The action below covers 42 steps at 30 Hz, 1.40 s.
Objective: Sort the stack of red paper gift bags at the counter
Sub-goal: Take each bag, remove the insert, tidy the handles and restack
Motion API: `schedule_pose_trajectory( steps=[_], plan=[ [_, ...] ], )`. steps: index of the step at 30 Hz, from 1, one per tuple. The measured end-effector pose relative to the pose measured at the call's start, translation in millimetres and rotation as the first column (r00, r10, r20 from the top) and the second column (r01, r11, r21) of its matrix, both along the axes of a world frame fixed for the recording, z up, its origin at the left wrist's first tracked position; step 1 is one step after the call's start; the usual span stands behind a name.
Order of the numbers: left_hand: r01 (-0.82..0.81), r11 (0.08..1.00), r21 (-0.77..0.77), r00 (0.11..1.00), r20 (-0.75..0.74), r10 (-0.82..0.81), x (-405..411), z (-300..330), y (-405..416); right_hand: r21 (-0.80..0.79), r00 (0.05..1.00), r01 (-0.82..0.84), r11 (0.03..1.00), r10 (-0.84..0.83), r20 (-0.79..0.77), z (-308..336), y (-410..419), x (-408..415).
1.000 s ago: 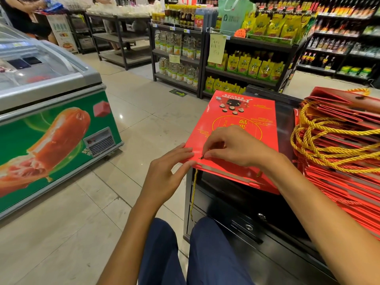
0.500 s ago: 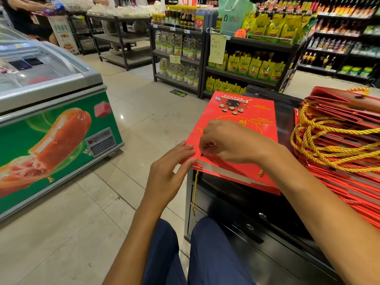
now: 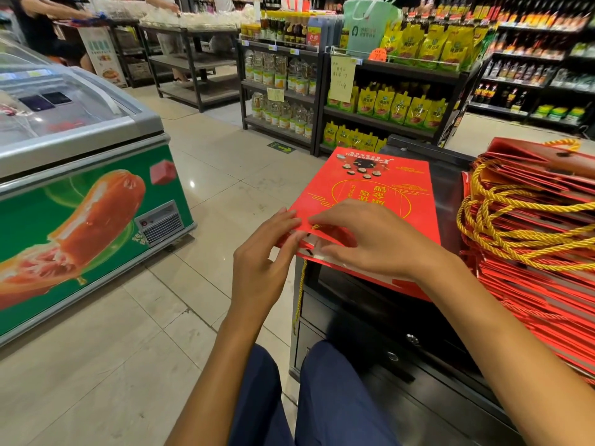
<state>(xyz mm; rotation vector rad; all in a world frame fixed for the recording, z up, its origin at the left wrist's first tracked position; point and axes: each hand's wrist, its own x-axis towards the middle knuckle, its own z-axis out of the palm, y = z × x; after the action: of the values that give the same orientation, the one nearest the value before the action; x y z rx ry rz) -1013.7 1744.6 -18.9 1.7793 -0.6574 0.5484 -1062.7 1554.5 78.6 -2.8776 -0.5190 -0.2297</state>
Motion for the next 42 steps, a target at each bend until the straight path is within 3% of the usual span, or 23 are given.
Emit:
schedule_pose_trajectory(
  steps=[5,9,13,17,24,37,42],
  plan=[
    [-0.131,0.985,-0.111,0.991,-0.021,0.129,-11.0,2.9,-5.8,0.014,1.0,0.012,1.0,-0.012,0.023,3.8,6.1,-0.4],
    [-0.206,0.975,-0.081,0.977,0.036,0.21,-23.2,10.3,-12.4,0.024,1.0,0.015,1.0,-0.016,0.02,6.9,9.7,0.0],
    [-0.225,0.971,-0.079,0.973,-0.073,0.219,-27.6,18.0,-19.3,0.029,0.999,0.022,0.999,-0.023,0.029,7.0,11.7,0.3],
    [-0.221,0.972,-0.083,0.963,-0.178,0.204,-24.6,23.3,-24.5,0.032,0.998,0.013,0.999,-0.015,0.056,6.2,11.5,2.2],
    [-0.131,0.98,-0.147,0.979,-0.177,0.104,-24.5,23.4,-21.2,0.159,0.993,0.031,0.987,-0.048,0.107,4.3,1.5,5.9],
    [-0.02,0.993,-0.118,0.979,-0.205,-0.005,-16.6,3.9,-4.4,0.25,0.997,0.018,0.968,0.002,-0.081,-2.6,-17.1,13.4],
    [-0.051,0.94,-0.337,0.924,-0.373,-0.083,-14.6,2.0,-0.8,0.38,0.997,0.038,0.924,-0.009,-0.079,-9.9,-20.6,15.0]
  ],
)
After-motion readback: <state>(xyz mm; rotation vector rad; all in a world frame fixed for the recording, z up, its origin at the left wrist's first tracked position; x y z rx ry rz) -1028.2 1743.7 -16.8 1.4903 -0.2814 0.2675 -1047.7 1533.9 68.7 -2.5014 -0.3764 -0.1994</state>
